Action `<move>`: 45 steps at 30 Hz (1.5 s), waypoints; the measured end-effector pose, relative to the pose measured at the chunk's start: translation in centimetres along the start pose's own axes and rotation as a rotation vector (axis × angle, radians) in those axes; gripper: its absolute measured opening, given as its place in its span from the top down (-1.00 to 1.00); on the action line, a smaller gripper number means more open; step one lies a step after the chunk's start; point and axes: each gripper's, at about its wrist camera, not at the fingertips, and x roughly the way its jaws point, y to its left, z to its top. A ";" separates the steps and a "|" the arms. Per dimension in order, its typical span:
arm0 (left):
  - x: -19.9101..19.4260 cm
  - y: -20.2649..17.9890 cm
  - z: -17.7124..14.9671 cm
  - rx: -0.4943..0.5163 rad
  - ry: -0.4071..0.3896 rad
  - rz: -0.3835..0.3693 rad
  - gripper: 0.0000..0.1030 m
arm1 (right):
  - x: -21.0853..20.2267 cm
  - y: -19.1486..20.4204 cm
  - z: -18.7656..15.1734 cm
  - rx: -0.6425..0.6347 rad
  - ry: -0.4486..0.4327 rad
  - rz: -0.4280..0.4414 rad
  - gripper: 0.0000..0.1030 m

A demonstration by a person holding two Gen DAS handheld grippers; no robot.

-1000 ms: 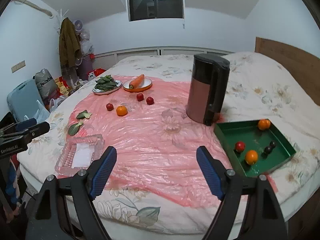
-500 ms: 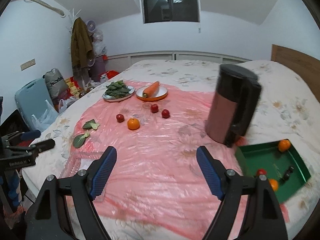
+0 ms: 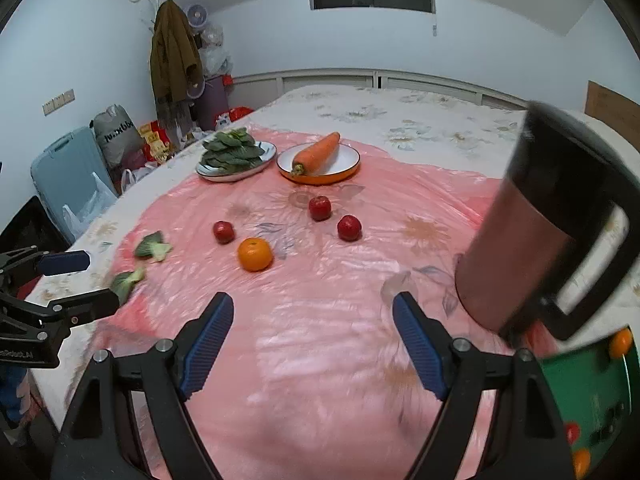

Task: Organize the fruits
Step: 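Move both tools back toward the fruit on the pink sheet, then grasp a red apple with the right tool while the left tool grasps an orange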

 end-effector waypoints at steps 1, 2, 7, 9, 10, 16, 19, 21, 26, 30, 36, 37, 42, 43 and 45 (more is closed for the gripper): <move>0.9 -0.1 0.5 -0.002 0.008 -0.004 -0.52 | 0.8 -0.4 0.3 -0.003 0.005 0.000 -0.98; 1.9 -0.2 0.9 -0.003 0.015 -0.008 -0.52 | 2.0 -0.8 0.7 -0.002 0.012 0.000 -0.98; 6.7 -0.8 3.0 0.021 0.053 -0.010 -0.50 | 6.8 -2.4 2.2 -0.009 0.051 0.006 -0.97; 8.2 -1.0 3.6 0.037 0.065 -0.013 -0.46 | 8.7 -2.9 2.8 -0.015 0.063 0.006 -0.97; 9.0 -1.1 3.9 0.049 0.077 -0.017 -0.41 | 9.6 -3.2 3.1 -0.015 0.067 0.010 -0.96; 13.0 -1.0 5.3 0.060 0.133 -0.016 -0.32 | 14.6 -4.2 4.7 -0.014 0.100 0.022 -0.74; 14.7 -0.8 5.7 0.059 0.154 -0.017 -0.24 | 16.8 -4.4 5.2 -0.025 0.121 0.021 -0.39; 15.6 -0.9 5.8 0.065 0.166 -0.018 -0.21 | 18.2 -4.6 5.5 -0.021 0.137 0.020 -0.03; 17.5 -1.1 6.1 0.071 0.193 -0.027 -0.14 | 20.3 -4.9 5.9 -0.027 0.160 0.013 0.18; 18.5 -1.2 5.8 0.084 0.214 -0.028 -0.08 | 21.4 -4.6 5.6 -0.046 0.188 0.030 0.60; 18.8 -0.3 5.9 0.043 0.215 -0.068 0.19 | 22.1 -5.1 5.1 -0.023 0.203 0.058 1.00; 18.8 -0.2 5.9 0.046 0.211 -0.068 0.23 | 22.1 -5.3 5.1 -0.013 0.204 0.065 1.00; 18.3 0.0 5.7 0.042 0.192 -0.076 0.24 | 21.6 -6.0 5.1 0.026 0.189 0.089 1.00; 18.1 0.1 5.7 0.037 0.187 -0.081 0.24 | 21.6 -6.0 5.2 0.028 0.189 0.088 1.00; 17.8 0.3 5.7 0.030 0.180 -0.084 0.24 | 21.4 -6.3 5.1 0.035 0.190 0.089 1.00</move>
